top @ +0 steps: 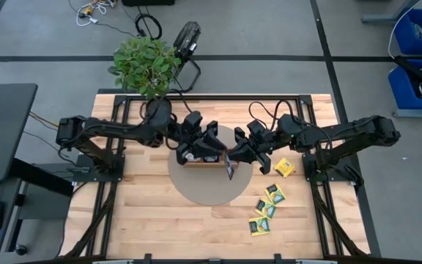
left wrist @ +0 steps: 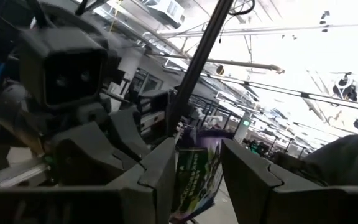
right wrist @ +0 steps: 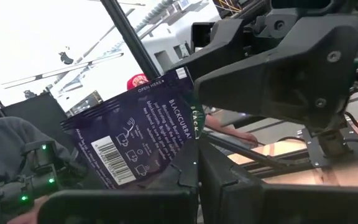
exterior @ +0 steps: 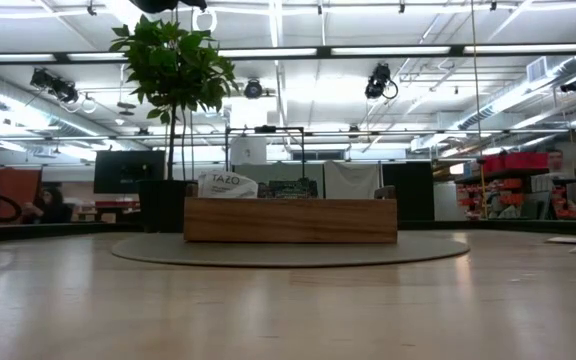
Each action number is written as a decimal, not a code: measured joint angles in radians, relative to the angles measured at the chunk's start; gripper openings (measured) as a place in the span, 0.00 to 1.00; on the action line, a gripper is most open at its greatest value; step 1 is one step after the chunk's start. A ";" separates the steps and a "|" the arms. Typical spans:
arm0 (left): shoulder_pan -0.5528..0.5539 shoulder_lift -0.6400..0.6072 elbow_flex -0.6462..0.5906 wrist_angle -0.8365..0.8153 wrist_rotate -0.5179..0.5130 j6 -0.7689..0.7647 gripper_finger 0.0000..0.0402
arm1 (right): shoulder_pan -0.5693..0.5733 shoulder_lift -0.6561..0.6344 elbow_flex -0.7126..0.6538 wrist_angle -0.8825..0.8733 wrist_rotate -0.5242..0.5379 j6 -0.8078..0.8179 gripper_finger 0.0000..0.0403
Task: Pick & Place Tea
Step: Put the blue tea bag into the middle section of the wooden organizer
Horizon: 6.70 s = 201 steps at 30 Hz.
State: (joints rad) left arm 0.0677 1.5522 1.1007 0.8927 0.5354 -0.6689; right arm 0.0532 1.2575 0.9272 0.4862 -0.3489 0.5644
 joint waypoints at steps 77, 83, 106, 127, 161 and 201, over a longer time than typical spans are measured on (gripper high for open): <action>-0.033 0.012 0.000 0.043 -0.041 0.099 0.32 | 0.000 0.043 0.001 0.018 0.023 0.066 0.00; -0.020 0.012 0.000 -0.028 -0.001 0.073 0.29 | 0.000 0.047 0.001 0.073 0.017 0.067 0.00; -0.018 0.013 0.000 0.024 0.005 0.166 0.03 | -0.004 0.047 0.001 0.050 0.012 0.082 0.00; 0.101 -0.011 0.000 -0.170 0.169 0.001 0.00 | -0.051 -0.056 0.000 -0.394 0.042 0.072 0.30; 0.168 0.144 0.487 -1.747 -0.222 0.741 0.00 | 0.019 -0.137 0.000 -0.694 0.203 -0.029 0.01; 0.073 0.457 0.634 -1.724 -0.385 0.777 0.00 | 0.086 -0.137 0.000 -0.915 0.410 0.047 0.00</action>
State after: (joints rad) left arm 0.1405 2.0091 1.7344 -0.8312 0.1506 0.1082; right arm 0.1390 1.1210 0.9272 -0.4286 0.0612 0.6110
